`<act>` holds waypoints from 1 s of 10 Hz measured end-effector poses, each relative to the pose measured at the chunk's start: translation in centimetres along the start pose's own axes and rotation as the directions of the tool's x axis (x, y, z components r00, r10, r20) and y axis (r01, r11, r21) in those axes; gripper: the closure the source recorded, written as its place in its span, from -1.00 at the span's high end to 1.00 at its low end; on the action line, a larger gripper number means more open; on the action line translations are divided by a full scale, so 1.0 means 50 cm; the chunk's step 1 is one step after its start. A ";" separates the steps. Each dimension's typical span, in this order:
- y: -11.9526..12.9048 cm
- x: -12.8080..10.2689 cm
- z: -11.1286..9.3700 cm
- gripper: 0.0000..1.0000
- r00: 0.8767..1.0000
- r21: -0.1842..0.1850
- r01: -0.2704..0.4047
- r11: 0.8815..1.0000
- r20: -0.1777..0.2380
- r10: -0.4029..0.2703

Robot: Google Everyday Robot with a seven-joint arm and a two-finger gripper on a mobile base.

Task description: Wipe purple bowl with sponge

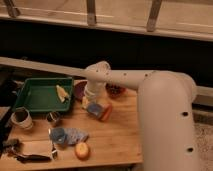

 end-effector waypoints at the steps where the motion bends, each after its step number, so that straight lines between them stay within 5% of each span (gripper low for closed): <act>1: -0.022 0.001 -0.044 -1.00 0.999 0.019 -0.034 0.999 0.024 0.033; 5: -0.072 -0.032 -0.161 -1.00 0.985 0.041 -0.093 0.995 0.152 0.086; 10: -0.068 -0.036 -0.159 -1.00 0.985 0.042 -0.088 0.995 0.153 0.080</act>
